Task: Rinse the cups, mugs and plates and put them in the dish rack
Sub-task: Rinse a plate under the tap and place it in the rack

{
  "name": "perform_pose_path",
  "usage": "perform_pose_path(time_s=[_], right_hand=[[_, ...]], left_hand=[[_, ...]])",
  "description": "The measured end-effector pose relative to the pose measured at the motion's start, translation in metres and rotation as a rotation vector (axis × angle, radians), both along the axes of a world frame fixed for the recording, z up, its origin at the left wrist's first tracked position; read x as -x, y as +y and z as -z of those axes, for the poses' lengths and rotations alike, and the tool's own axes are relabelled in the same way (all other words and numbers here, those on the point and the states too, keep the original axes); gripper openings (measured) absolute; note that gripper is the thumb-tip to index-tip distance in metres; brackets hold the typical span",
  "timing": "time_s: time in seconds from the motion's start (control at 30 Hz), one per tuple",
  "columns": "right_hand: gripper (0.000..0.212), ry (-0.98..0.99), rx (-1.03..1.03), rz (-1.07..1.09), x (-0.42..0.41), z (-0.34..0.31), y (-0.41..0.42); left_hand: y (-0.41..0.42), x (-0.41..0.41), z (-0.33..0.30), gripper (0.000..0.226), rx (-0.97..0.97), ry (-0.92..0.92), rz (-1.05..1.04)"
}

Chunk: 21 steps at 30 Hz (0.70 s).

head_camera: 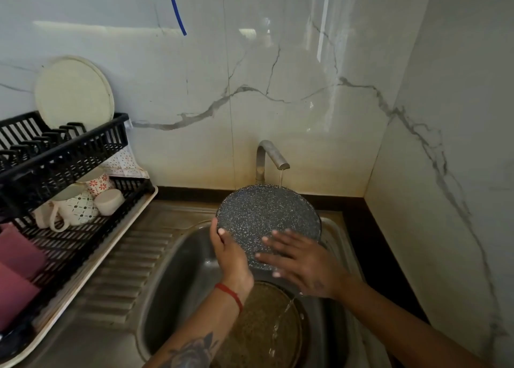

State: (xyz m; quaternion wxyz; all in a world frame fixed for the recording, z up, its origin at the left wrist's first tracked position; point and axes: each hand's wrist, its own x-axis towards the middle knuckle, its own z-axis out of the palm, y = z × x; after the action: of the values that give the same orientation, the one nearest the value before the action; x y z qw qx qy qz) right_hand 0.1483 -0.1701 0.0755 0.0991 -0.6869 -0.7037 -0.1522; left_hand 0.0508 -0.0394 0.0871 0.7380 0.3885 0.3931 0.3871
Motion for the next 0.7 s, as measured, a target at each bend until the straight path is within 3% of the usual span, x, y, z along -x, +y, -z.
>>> perform_pose_path(time_s=[0.17, 0.33, 0.47, 0.57, 0.63, 0.7], right_hand=[[0.062, 0.020, 0.096, 0.298, 0.008, 0.001, 0.006], [0.059, -0.158, 0.047, 0.074, 0.025, 0.006, 0.017], [0.042, -0.135, -0.032, -0.062, -0.006, 0.010, -0.017], [0.042, -0.158, -0.113, 0.016, 0.002, 0.006, -0.006], [0.045, -0.062, -0.112, 0.027, 0.020, 0.006, 0.014], [0.050, 0.070, -0.055, 0.013, 0.028, 0.005, 0.023]], left_hand=[[-0.001, -0.003, 0.004, 0.040, 0.045, -0.056, 0.003], [0.011, 0.001, 0.005, 0.037, -0.026, 0.017, 0.019], [0.040, 0.006, 0.004, 0.038, -0.072, 0.102, 0.124], [0.010, 0.001, 0.004, 0.040, -0.002, 0.049, -0.114], [-0.023, -0.005, 0.002, 0.037, 0.014, -0.007, -0.211], [-0.032, -0.006, -0.001, 0.034, 0.059, -0.042, -0.179]])
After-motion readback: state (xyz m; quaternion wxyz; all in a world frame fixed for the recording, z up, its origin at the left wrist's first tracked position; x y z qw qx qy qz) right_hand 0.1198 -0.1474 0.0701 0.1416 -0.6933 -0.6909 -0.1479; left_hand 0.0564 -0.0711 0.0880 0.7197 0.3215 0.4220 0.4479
